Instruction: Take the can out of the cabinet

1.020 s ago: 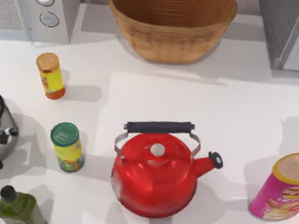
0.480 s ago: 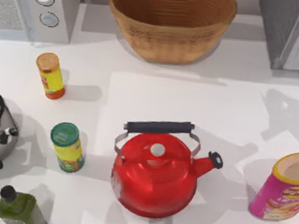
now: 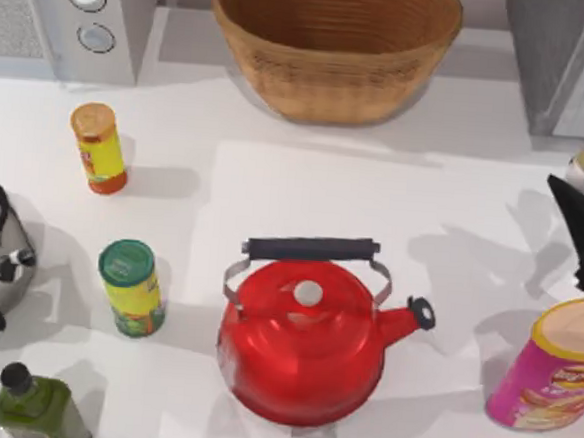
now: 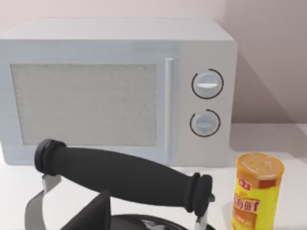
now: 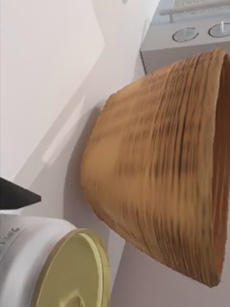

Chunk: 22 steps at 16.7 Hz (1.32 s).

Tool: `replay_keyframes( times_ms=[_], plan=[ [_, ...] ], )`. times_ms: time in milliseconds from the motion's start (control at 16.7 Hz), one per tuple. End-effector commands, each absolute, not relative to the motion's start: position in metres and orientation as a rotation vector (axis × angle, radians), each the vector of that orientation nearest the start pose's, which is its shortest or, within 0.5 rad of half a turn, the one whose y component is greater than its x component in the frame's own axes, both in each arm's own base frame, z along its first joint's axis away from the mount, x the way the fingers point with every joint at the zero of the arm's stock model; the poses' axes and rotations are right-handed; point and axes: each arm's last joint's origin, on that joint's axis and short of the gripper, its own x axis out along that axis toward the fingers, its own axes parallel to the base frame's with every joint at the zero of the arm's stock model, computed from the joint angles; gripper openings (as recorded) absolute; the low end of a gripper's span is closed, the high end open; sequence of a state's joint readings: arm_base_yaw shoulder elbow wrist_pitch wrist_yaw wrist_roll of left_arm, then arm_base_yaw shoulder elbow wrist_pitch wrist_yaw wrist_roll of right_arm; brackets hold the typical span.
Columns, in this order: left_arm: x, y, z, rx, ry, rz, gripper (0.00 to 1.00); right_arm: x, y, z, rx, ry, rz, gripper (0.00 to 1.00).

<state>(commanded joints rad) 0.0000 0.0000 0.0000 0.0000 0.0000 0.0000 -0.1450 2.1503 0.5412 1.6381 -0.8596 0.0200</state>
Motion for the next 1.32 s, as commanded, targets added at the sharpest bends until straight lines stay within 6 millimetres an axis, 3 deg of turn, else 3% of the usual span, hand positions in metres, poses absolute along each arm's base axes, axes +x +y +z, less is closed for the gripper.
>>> replay_keyframes(
  times_ms=[240, 600, 1020, 1320],
  plan=[
    [0.106, -0.001, 0.160, 0.000, 0.000, 0.000, 1.00, 0.306, -0.024, 0.051, 0.000, 0.000, 0.766, 0.00],
    [0.106, -0.001, 0.160, 0.000, 0.000, 0.000, 1.00, 0.306, -0.023, 0.051, 0.003, 0.003, 0.772, 0.00],
    [0.106, -0.001, 0.160, 0.000, 0.000, 0.000, 1.00, 0.336, -0.015, 0.074, -0.054, -0.136, 0.773, 0.00],
    [0.106, -0.001, 0.160, 0.000, 0.000, 0.000, 1.00, 0.327, -0.011, 0.053, -0.006, -0.030, 0.762, 0.00]
  ],
)
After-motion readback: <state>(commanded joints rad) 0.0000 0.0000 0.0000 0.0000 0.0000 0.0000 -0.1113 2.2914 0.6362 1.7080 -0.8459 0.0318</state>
